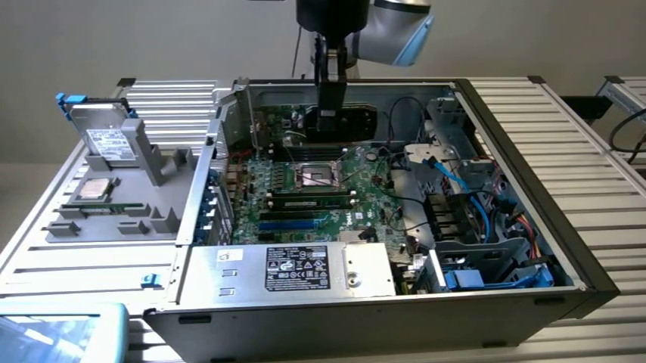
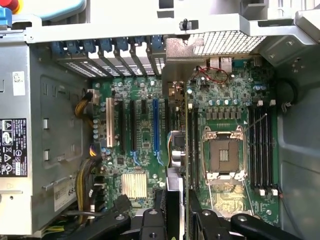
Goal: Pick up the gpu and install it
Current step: 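Insert the gpu into the slot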
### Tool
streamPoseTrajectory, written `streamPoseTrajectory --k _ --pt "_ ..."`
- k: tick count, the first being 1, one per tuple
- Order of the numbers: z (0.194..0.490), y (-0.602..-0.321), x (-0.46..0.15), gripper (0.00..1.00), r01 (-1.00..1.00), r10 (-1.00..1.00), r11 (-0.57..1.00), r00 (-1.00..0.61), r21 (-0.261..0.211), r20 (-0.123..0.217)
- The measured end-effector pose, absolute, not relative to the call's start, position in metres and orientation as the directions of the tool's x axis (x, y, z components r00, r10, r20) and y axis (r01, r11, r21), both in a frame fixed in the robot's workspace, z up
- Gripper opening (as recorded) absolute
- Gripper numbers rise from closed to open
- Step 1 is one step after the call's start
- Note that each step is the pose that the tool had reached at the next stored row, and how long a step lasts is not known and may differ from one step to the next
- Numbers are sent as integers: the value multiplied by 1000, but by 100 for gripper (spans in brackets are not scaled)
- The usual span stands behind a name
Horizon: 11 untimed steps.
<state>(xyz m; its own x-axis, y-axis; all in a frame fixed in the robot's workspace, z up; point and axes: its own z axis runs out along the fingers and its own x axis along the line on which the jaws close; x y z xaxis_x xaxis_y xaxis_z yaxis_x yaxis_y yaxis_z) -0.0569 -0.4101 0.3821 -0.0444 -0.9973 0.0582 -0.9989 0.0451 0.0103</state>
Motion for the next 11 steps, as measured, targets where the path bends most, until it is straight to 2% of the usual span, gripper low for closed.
streamPoseTrajectory --k 11 --pt "371 -427 -61 28 -999 -999 44 -44 23 23"
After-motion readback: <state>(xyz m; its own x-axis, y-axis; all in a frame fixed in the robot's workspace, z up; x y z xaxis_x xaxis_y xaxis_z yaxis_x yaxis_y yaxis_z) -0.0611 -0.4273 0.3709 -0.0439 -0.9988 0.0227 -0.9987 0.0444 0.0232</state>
